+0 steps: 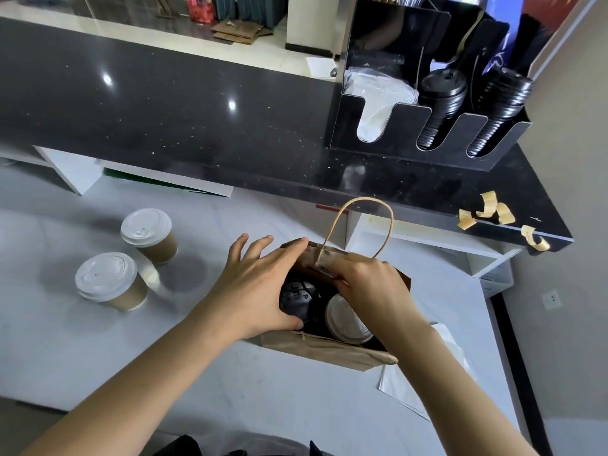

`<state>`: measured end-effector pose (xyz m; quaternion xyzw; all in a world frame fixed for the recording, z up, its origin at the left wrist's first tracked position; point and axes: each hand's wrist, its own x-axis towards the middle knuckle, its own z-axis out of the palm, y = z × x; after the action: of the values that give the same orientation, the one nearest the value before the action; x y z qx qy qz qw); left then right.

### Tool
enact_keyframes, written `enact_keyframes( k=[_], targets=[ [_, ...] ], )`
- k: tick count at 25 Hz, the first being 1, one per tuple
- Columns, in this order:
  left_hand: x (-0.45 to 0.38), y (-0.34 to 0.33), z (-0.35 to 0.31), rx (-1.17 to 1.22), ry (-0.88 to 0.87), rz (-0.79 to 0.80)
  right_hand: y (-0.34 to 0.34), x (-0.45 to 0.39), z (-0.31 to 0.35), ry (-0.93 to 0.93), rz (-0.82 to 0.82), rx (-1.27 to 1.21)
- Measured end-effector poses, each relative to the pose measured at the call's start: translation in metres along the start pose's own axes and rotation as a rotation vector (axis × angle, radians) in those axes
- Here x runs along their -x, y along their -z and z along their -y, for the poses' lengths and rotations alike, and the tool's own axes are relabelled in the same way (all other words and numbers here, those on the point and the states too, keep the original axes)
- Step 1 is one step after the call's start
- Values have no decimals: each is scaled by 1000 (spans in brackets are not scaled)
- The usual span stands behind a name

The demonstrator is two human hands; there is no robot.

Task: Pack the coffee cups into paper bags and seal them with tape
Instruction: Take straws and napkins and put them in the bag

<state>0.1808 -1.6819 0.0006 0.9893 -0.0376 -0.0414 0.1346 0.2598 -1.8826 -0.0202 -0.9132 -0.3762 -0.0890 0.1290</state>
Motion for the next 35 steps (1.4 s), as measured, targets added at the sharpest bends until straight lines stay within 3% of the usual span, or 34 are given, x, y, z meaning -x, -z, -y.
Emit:
enact_keyframes(
  k=[5, 15, 21, 27, 35],
  targets=[
    [1, 0, -1, 24, 4, -20, -10, -17, 8, -114, 287, 153],
    [-1, 2, 0, 63, -20, -5, -14, -16, 2, -137, 278, 59],
    [-1, 0, 2, 79, -19, 2, -16, -14, 4, -100, 390, 50],
    [-1, -2, 3, 135, -42, -75, 3, 5, -4, -166, 295, -150],
    [-5, -22, 19, 228, -124, -130, 44, 46, -17, -320, -74, -399]
  ],
)
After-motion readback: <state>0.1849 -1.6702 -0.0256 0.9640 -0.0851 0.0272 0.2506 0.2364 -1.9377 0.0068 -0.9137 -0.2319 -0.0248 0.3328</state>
